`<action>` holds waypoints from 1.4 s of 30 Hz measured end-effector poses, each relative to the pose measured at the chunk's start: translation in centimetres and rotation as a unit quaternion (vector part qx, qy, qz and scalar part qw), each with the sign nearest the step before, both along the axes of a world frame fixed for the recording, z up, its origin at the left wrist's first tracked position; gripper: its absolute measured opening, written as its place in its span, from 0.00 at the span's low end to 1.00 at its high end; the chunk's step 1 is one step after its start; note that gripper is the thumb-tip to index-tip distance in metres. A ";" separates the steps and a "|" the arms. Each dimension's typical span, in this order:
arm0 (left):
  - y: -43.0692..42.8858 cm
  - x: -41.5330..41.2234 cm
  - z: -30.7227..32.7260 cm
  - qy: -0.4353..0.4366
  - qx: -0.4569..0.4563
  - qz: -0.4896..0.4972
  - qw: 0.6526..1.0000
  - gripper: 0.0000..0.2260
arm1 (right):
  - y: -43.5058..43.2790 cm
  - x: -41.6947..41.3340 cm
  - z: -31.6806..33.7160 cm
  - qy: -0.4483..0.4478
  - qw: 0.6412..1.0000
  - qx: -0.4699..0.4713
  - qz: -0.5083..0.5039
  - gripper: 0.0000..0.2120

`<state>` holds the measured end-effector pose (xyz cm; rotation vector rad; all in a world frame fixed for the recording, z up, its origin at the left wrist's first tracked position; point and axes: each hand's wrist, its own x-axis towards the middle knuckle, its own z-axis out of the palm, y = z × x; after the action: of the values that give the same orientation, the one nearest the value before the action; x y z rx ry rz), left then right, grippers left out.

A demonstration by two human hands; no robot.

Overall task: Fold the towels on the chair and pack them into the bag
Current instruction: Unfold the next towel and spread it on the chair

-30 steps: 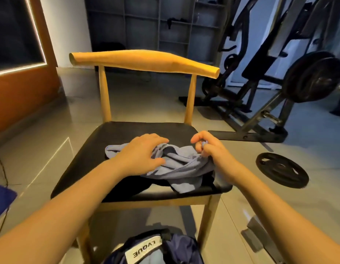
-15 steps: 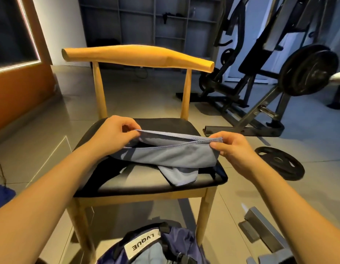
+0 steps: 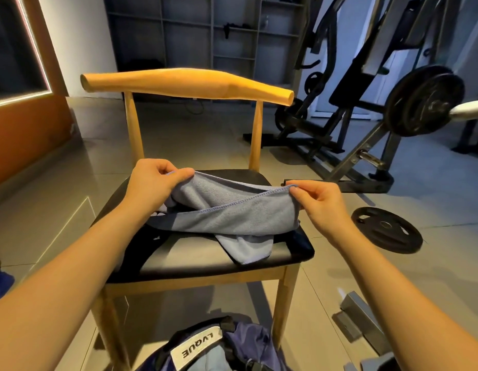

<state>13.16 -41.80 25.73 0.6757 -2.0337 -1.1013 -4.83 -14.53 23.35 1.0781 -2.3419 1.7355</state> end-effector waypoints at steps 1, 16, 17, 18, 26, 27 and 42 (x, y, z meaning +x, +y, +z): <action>-0.1 -0.1 0.2 -0.002 0.034 -0.006 0.999 0.15 | 0.0 -0.1 0.0 0.005 1.000 -0.016 -0.009 0.10; 7.0 -2.4 2.0 0.048 0.067 -0.175 0.981 0.03 | -3.6 4.9 2.3 0.100 0.982 0.023 0.159 0.05; 7.4 -2.3 1.9 0.033 0.072 -0.191 0.978 0.03 | -3.9 4.9 2.0 0.090 0.985 0.007 0.149 0.04; 7.6 -2.2 1.9 0.018 0.077 -0.205 0.976 0.04 | -4.1 4.9 1.8 0.078 0.987 -0.009 0.139 0.02; 7.5 -0.7 1.1 -0.066 0.114 -0.259 0.957 0.09 | -4.9 5.7 0.2 0.130 0.983 0.009 0.129 0.03; 7.6 -0.6 1.0 -0.066 0.121 -0.264 0.955 0.10 | -4.9 5.7 0.2 0.137 0.983 0.010 0.124 0.03; 4.6 2.7 0.3 -0.080 -0.019 -0.176 0.981 0.15 | -1.6 4.4 -1.1 0.155 0.960 0.194 0.132 0.06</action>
<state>15.82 -37.23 26.08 0.4027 -2.3707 -1.2344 -0.46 -16.12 22.25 1.6485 -2.4714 1.0684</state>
